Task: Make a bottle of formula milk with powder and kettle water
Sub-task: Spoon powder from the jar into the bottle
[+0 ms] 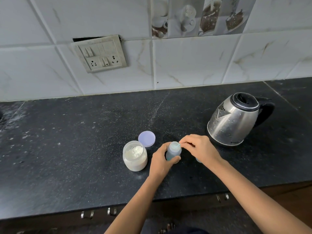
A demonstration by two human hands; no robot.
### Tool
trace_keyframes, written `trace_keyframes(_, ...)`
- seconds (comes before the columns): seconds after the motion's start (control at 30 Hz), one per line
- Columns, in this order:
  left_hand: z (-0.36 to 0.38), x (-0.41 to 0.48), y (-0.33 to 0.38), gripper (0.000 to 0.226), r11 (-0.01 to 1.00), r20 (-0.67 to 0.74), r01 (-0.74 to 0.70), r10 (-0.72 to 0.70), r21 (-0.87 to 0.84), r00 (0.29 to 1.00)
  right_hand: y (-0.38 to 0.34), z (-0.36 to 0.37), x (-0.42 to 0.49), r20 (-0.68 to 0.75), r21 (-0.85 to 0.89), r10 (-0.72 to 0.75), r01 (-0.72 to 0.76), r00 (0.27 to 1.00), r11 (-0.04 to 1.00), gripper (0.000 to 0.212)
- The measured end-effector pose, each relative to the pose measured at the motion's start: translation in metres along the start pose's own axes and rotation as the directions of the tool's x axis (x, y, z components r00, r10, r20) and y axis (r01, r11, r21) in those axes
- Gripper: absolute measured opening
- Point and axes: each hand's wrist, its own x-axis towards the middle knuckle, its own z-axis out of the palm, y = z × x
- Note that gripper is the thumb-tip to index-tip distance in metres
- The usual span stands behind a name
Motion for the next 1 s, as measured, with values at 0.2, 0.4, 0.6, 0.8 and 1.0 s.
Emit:
trace_keyframes(0.2,0.000,0.000,0.000,0.051,1.000,-0.007,-0.001,0.001,-0.006,1.000,0.011,0.000,0.004,0.089,-0.090,-0.254,0.262,0.963,0.961,0.021)
trace_keyframes(0.4,0.002,0.000,-0.003,0.050,1.000,-0.023,-0.014,0.014,-0.016,1.000,0.008,-0.001,0.000,0.085,-0.029,-0.122,0.125,0.989,0.992,0.014)
trace_keyframes(0.6,0.004,0.000,-0.004,0.051,1.000,-0.031,-0.014,0.014,-0.010,0.999,0.005,-0.006,0.000,0.103,-0.045,-0.109,0.114,0.989,0.992,0.013)
trace_keyframes(0.8,0.003,-0.001,-0.002,0.049,1.000,-0.028,-0.007,0.007,0.002,1.000,0.006,-0.008,-0.008,0.038,-0.016,-0.109,0.109,0.993,0.994,0.014)
trace_keyframes(1.0,0.003,-0.002,-0.003,0.049,1.000,-0.026,-0.013,0.013,0.002,1.000,0.000,-0.006,-0.012,-0.054,-0.002,-0.055,0.055,0.997,0.999,0.016)
